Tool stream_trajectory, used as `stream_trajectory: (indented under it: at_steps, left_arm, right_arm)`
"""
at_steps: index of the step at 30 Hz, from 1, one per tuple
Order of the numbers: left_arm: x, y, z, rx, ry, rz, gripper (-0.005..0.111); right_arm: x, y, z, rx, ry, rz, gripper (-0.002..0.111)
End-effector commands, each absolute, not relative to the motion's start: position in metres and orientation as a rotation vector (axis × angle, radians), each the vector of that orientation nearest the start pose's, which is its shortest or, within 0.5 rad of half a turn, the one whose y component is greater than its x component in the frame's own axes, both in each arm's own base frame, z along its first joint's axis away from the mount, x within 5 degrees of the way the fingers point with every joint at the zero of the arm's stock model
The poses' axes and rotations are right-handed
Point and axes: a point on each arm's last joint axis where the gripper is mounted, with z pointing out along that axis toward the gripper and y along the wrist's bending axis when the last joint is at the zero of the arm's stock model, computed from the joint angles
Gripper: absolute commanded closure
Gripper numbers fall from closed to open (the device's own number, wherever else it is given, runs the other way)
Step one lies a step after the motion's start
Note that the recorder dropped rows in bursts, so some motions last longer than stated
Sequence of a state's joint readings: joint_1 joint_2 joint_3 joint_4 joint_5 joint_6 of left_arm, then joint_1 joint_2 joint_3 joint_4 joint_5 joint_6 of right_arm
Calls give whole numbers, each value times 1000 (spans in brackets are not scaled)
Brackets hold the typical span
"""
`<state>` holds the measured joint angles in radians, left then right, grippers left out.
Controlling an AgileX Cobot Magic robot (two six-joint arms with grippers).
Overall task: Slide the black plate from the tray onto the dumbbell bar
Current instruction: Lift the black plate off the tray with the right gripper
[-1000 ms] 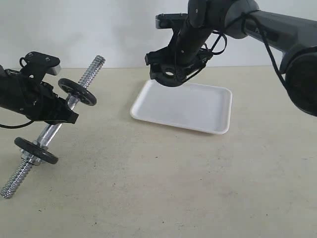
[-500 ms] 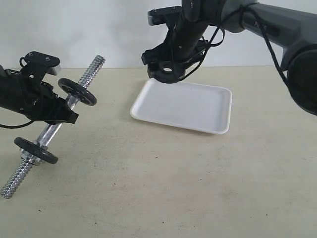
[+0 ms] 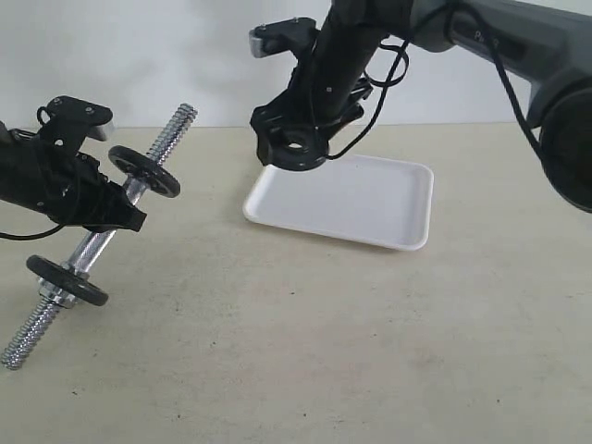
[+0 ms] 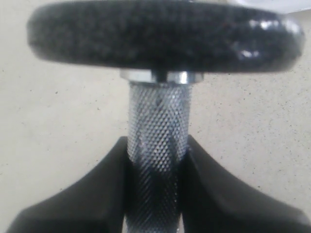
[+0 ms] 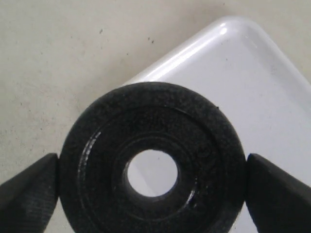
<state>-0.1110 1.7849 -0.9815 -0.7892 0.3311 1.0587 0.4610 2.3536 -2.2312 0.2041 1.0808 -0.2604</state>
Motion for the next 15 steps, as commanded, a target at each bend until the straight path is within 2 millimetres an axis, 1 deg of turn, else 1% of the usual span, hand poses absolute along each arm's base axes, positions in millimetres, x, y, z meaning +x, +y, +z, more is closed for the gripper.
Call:
stream_trajectory:
  at_steps: [1, 6, 11, 13, 15]
  left_arm:
    - [356, -56, 204, 507, 2298, -151, 102]
    - [356, -56, 204, 509, 2299, -153, 102]
    - [356, -56, 204, 509, 2299, -153, 102]
    - [356, -56, 204, 509, 2299, -153, 102]
    - [356, -56, 204, 531, 2293, -144, 102]
  right_arm:
    - [454, 241, 247, -913, 2504, 302, 108]
    - [447, 241, 245, -1085, 2499, 316, 108]
    - [443, 241, 243, -1185, 2501, 321, 108]
    - [442, 243, 244, -1224, 2472, 361, 108]
    - [441, 246, 246, -1263, 2424, 451, 108]
